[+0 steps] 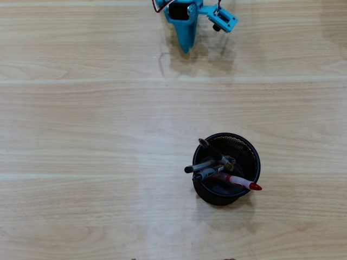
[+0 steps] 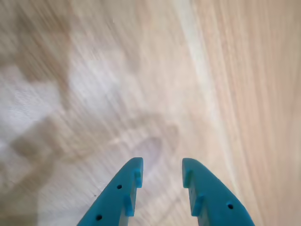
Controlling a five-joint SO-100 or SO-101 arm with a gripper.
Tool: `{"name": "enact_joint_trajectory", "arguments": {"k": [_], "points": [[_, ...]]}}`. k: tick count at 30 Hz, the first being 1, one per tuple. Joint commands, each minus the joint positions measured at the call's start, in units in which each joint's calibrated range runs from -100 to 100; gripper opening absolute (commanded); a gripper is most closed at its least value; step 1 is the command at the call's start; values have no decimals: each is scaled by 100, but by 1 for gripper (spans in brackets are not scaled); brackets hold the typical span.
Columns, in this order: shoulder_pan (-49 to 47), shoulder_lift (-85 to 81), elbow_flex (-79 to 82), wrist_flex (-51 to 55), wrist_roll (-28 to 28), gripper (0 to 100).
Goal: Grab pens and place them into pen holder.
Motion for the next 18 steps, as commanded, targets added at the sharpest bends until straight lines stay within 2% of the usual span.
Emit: {"name": "enact_joint_trajectory", "arguments": {"k": [1,7,18], "points": [[-482,-119,-4,316,48,10],[-1014,-76,23,264,1,10],[-1030,-76,23,247,1,10]]}}
